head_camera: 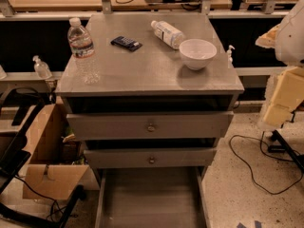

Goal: Place water bottle into bottom drawer

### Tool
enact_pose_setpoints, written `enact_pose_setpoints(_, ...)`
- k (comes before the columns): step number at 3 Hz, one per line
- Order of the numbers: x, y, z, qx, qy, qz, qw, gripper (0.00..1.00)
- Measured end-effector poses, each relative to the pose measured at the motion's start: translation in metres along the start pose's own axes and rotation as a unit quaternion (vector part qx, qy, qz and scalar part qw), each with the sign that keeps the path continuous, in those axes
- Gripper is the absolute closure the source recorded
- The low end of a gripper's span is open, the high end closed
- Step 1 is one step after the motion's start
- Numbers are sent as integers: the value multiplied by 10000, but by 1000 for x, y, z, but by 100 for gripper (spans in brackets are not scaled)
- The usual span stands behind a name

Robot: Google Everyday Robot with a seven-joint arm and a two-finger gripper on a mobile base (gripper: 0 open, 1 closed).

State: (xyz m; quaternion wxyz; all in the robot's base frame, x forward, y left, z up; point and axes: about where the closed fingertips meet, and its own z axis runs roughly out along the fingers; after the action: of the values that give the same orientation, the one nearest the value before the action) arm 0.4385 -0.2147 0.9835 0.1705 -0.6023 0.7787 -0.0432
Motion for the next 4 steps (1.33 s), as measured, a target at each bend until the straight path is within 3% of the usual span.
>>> enact_pose_setpoints(1, 0, 0, 0, 1, -1, 0, 10000, 0)
enact_pose_setpoints(2, -21, -32, 17, 225, -935, 80, 9953, 0)
enact_pose_setpoints(3, -57, -78, 33, 507, -2025, -21, 9780, 0)
enact_pose_setpoints(4, -113, -129, 48, 751, -3682, -72, 9267, 0)
